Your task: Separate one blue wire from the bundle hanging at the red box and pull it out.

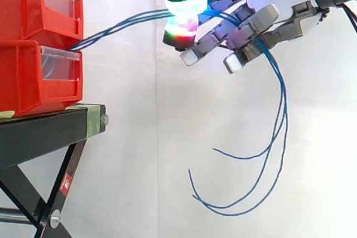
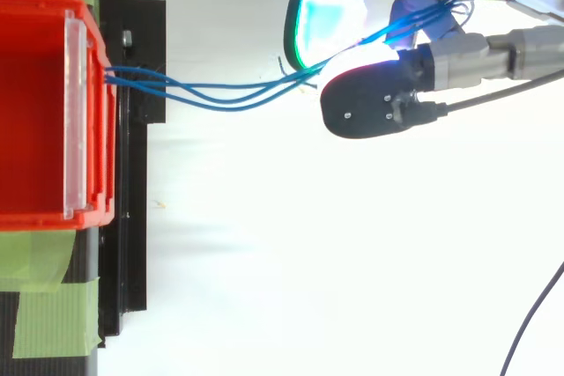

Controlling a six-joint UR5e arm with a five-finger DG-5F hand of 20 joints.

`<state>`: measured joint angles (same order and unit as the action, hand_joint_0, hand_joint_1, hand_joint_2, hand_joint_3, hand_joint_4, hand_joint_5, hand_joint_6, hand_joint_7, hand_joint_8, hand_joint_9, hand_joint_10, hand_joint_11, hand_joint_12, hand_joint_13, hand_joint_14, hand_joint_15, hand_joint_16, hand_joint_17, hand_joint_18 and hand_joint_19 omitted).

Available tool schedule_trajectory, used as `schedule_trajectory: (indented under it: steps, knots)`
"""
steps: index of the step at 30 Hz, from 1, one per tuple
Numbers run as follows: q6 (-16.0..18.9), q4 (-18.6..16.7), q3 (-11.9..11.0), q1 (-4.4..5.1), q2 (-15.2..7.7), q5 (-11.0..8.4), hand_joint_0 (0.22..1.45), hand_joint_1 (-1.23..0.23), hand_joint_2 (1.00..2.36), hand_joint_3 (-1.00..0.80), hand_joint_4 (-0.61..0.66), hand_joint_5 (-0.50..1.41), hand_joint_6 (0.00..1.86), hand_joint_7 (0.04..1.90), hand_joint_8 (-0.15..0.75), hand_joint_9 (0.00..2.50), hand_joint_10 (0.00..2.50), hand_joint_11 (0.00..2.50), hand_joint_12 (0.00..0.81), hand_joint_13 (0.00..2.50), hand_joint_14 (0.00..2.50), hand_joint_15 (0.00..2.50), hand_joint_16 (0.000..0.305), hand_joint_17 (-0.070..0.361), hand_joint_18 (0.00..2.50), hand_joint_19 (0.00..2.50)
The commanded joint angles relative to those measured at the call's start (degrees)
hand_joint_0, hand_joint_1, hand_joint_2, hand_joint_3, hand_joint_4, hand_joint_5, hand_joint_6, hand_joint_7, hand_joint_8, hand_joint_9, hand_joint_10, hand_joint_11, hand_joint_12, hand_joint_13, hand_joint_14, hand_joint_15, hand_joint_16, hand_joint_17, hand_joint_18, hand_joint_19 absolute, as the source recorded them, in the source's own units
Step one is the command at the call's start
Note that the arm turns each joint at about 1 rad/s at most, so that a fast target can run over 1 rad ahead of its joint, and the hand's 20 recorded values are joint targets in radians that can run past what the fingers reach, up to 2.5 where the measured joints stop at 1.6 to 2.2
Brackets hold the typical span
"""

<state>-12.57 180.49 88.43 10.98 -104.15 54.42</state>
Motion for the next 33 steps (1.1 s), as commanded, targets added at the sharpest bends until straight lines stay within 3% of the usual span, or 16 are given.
schedule_trajectory:
  steps: [1,7,13,16,20,25,33]
  knots:
    - [0.0,-0.3,0.0,0.01,0.0,-0.02,0.70,-0.94,1.03,-0.16,0.10,-0.30,0.82,1.11,0.270,0.35,0.02,1.05,0.305,0.98,2.50,0.45,0.054,0.122,0.82,1.01]
    - [0.0,0.0,0.0,0.10,0.0,-0.02,0.73,-0.96,1.02,-0.22,0.03,-0.30,0.80,1.12,0.248,0.28,0.02,0.97,0.298,0.96,2.50,0.46,0.055,0.124,0.78,0.96]
    - [0.1,1.3,0.1,0.19,0.0,-0.02,0.75,-0.97,1.01,-0.39,0.01,-0.30,0.79,1.10,0.245,0.27,0.02,0.95,0.301,0.96,2.50,0.44,0.055,0.124,0.75,0.90]
    - [0.3,1.3,0.0,0.19,0.0,-0.02,0.71,-0.95,1.00,-0.50,0.02,-0.30,0.78,1.10,0.249,0.29,0.02,0.95,0.296,0.96,2.50,0.42,0.055,0.123,0.75,0.91]
    - [0.4,1.3,0.1,0.27,0.0,-0.02,0.59,-0.86,1.00,-0.50,0.05,-0.29,0.78,1.09,0.279,0.39,0.02,0.98,0.299,1.01,2.50,0.37,0.055,0.124,0.78,0.95]
    - [0.4,1.3,0.0,0.36,0.0,-0.02,0.55,-0.77,1.00,-0.50,0.11,-0.28,0.78,1.07,0.309,0.48,0.02,1.02,0.313,1.07,2.50,0.36,0.057,0.129,0.84,0.97]
    - [0.4,1.4,0.1,0.36,0.0,-0.02,0.62,-0.61,1.00,-0.46,0.08,-0.25,0.82,1.01,0.328,0.79,0.02,1.09,0.273,1.21,2.50,0.39,0.052,0.118,0.99,0.99]
